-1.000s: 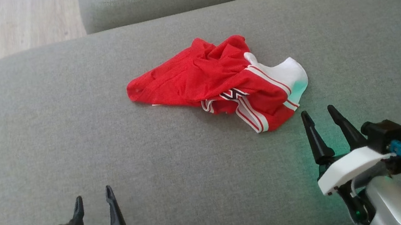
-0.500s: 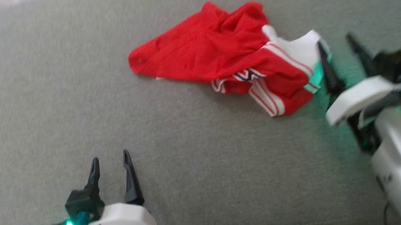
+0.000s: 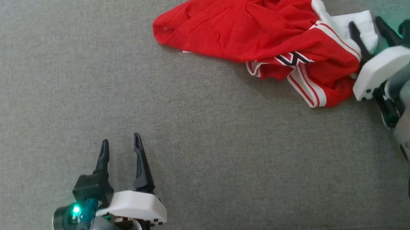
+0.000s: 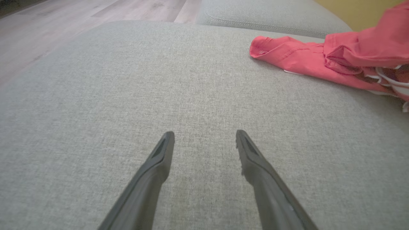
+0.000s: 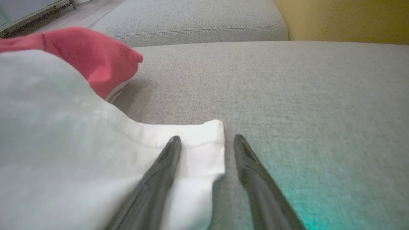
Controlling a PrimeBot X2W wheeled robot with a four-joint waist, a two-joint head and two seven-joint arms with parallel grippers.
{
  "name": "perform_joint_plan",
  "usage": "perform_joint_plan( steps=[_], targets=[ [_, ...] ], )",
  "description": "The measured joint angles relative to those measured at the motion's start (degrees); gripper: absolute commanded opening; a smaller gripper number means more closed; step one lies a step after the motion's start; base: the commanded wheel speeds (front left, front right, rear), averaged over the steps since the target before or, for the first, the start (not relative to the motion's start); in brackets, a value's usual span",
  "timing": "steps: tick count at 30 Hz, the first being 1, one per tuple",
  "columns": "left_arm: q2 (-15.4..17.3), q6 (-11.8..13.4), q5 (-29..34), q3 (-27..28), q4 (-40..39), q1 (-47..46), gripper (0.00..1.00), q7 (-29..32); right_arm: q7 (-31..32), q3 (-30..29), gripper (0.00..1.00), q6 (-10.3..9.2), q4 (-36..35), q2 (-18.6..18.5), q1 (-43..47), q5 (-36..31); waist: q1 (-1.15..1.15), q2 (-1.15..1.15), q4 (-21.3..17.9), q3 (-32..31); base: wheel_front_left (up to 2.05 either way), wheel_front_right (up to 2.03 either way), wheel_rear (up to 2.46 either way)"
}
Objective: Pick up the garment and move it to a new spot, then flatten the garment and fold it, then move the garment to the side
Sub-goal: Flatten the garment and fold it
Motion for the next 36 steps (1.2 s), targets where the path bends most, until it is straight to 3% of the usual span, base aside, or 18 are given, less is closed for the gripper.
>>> perform_joint_plan(
  steps=[8,14,18,27,32,36],
  targets=[
    [0.01,0.42,-1.15,-0.32,0.18,0.03,1.0,0.0,-0.49,1.45,0.0,0.0,0.6,-1.77,-1.11,0.03,0.0,0.0,-0.35,-2.97,0.0,0.0,0.0],
    [0.0,0.42,-2.14,-0.77,0.15,0.24,1.0,0.0,-0.53,4.92,0.0,0.0,-9.55,-4.61,-5.63,0.01,-0.01,0.0,-0.31,-5.38,0.0,0.0,0.0],
    [0.0,0.41,-3.09,-1.34,0.16,0.39,1.0,0.0,-0.7,9.98,0.0,0.0,-16.83,-6.27,-14.02,0.01,-0.01,0.0,0.38,-6.98,0.0,0.0,0.0],
    [0.02,0.44,-6.87,-6.89,0.24,0.72,1.0,0.01,-1.0,19.94,0.0,0.0,-19.89,-8.44,-24.69,-0.02,-0.01,0.0,6.55,-9.32,0.0,0.0,0.0],
    [0.08,0.43,-6.99,-7.75,0.85,2.58,1.0,0.01,-1.02,20.54,0.0,0.0,-24.07,-9.5,-30.53,-1.64,-0.01,0.0,10.94,-11.11,0.0,0.0,0.0],
    [0.18,0.43,-6.72,-7.31,1.05,4.56,1.0,0.01,-1.12,17.55,0.0,0.0,-27.69,-10.48,-31.55,-1.43,-0.01,0.0,12.89,-13.21,0.0,0.0,0.0]
  ],
)
